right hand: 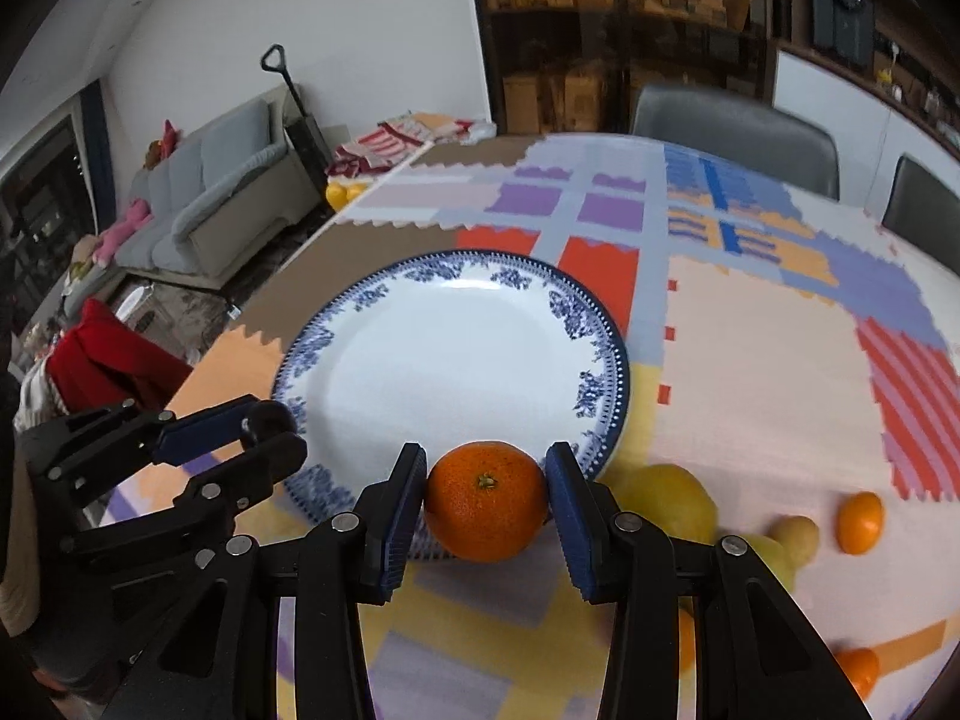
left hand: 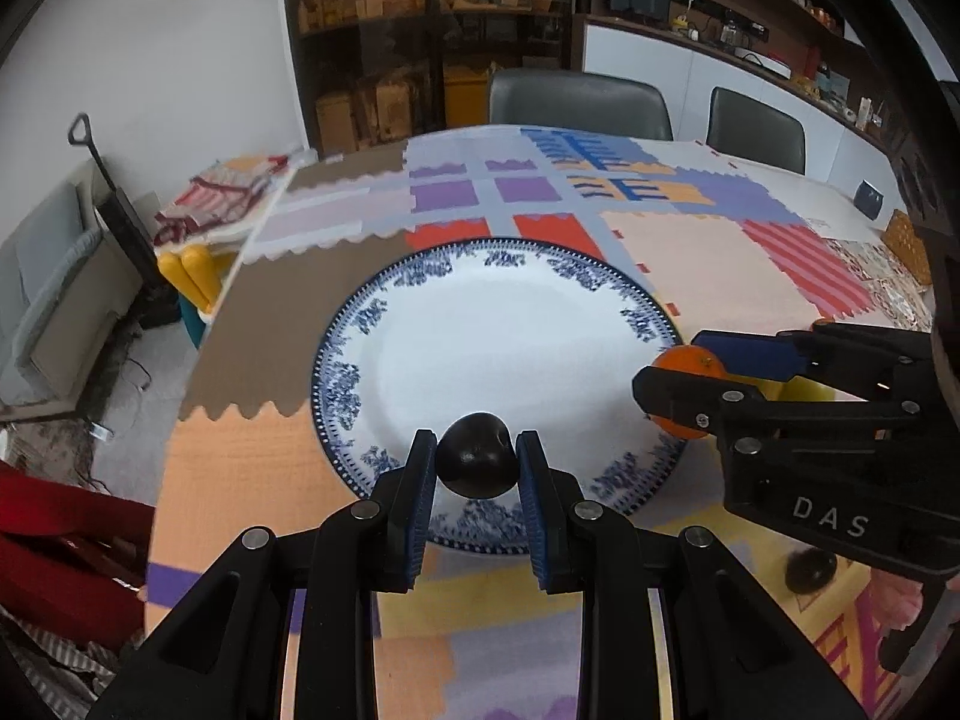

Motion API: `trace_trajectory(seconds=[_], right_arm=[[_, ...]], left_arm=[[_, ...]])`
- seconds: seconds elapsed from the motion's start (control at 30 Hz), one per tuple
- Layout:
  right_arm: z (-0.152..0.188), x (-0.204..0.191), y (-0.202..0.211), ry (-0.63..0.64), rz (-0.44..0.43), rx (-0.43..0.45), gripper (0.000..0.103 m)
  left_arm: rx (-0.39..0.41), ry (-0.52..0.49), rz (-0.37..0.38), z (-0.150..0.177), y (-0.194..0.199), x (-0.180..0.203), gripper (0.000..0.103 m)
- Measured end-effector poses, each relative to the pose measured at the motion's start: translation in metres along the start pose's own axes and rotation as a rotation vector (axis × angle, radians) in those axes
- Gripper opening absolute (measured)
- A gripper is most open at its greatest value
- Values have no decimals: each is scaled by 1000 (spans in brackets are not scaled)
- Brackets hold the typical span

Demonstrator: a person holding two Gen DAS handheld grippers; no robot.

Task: Organize fruits
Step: 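Carry both fruits over the blue-rimmed plate and open both tools to release, then move both open tools back toward the remaining fruits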

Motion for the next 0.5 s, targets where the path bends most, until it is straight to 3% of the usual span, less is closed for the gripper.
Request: trace_trajectory(seconds=[0.2,0.23,0.33,0.5], right_arm=[[-13,2,-20,19,27,-28,43],[-15,2,-22,18,23,-30,43],[-17,4,-24,14,26,-32,43],[-13,7,-9,8,35,1,49]], left_arm=[[-44,16,9,-4,-17,-8,27],[-47,16,8,-5,-18,-8,30],[-31,26,3,-5,-16,-9,49],[-7,40,-14,-1,0,-7,54]])
Point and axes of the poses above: each gripper's, at about its wrist camera, not at the fingertips, and y roughly against the way its jaws point, x to its right, z to its underside, the point moved 4 cm from there along -y, roughly the way its jaws point, and after that the axes turned 14 degrees about -x, right-handed, at the moved point
